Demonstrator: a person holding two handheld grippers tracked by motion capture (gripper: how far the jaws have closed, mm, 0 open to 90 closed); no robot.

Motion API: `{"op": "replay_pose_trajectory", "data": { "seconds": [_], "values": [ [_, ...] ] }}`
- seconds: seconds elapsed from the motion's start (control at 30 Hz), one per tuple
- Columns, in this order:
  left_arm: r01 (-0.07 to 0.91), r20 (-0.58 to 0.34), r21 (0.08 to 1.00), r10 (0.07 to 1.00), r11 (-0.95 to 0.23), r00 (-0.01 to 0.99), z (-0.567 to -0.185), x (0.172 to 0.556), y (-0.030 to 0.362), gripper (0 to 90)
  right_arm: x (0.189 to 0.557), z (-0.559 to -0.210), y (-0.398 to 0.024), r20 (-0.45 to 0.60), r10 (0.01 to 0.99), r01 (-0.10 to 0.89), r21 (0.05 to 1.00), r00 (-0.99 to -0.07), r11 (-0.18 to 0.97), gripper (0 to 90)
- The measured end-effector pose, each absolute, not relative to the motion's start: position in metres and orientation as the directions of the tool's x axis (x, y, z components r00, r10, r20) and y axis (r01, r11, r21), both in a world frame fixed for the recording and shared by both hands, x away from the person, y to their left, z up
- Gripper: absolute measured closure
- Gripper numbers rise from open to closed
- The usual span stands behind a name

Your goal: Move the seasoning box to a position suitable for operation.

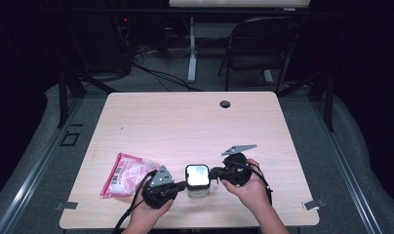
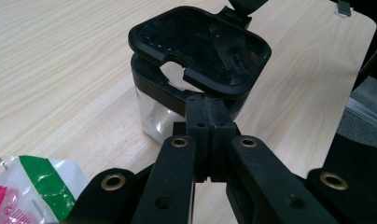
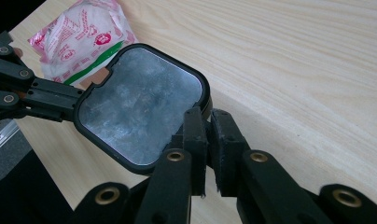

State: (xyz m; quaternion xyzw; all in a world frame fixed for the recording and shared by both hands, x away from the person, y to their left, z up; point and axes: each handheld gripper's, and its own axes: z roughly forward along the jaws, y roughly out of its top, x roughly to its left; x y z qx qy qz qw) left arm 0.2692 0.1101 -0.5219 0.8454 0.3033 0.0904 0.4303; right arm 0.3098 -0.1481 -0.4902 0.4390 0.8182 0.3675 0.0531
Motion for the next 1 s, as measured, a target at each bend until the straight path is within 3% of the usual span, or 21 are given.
{"op": "replay_pose_trajectory", "data": {
  "seconds": [0.3,0.6,1.0],
  "values": [
    [0.428,-0.104,0.785,0.586,-0.448,0.804,-0.518,0.269,0.109,90.0,0.309,-0.490,-0.148,0.233,0.752,0.675,0.648,-0.617,0.353,80.1],
    [0.408,-0.080,0.787,0.580,-0.462,0.811,-0.507,0.270,0.104,90.0,0.293,-0.478,-0.135,0.181,0.688,0.586,0.695,-0.703,0.416,58.9],
    [0.402,-0.072,0.780,0.569,-0.479,0.819,-0.496,0.275,0.096,90.0,0.279,-0.476,-0.127,0.153,0.656,0.556,0.688,-0.739,0.466,50.7]
  ]
}}
